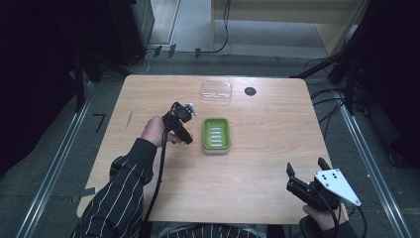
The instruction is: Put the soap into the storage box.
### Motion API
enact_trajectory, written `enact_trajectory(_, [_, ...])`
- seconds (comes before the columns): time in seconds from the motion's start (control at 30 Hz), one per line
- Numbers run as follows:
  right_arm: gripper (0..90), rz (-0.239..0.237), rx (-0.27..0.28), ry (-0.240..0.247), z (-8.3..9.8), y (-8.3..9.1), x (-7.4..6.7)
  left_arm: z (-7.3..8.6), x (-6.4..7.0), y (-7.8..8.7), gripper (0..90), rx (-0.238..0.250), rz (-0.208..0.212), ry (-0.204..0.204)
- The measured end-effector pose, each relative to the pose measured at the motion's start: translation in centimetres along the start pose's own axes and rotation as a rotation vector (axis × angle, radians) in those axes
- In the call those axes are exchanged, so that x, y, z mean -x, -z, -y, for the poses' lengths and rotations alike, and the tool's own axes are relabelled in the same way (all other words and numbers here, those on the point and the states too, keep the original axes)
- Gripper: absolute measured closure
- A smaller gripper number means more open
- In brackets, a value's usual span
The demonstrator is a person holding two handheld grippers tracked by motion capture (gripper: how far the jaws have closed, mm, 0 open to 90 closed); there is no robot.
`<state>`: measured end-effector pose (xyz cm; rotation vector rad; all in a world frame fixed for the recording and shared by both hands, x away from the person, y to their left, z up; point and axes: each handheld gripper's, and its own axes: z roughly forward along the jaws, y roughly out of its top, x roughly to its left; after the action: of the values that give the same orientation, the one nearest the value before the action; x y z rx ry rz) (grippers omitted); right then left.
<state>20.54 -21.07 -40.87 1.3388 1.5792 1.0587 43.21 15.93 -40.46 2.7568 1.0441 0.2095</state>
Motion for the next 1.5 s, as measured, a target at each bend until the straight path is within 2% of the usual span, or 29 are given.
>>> enact_trajectory(0.2, [13.7, 0.0, 0.002, 0.007, 0.0, 0.0, -0.1, -0.7, 0.5, 0.2, 27.9, 0.011, 0.004, -0.031])
enact_trajectory(0.67, [13.7, 0.008, -0.002, 0.002, 0.1, 0.4, 0.0, -2.4, 1.0, 1.1, 27.9, 0.041, 0.014, -0.069])
enact_trajectory(0.7, [13.7, 0.011, 0.0, 0.004, 0.1, 0.5, 0.0, -2.6, 1.2, 1.1, 27.9, 0.053, 0.013, -0.067])
enact_trajectory(0.8, [13.7, 0.014, -0.001, 0.004, 0.1, 0.5, -0.1, -3.0, 1.3, 1.1, 27.9, 0.052, 0.015, -0.087])
enact_trajectory(1.0, [13.7, 0.017, -0.002, 0.007, 0.1, 0.6, -0.1, -3.7, 1.5, 0.9, 27.9, 0.058, 0.023, -0.095])
enact_trajectory(1.17, [13.7, 0.018, -0.003, 0.001, 0.2, 0.7, 0.1, -4.4, 1.7, 1.1, 27.9, 0.061, 0.026, -0.118])
enact_trajectory(1.5, [13.7, 0.029, -0.005, -0.001, 0.3, 0.9, 0.3, -5.7, 2.2, 1.0, 27.9, 0.08, 0.033, -0.136])
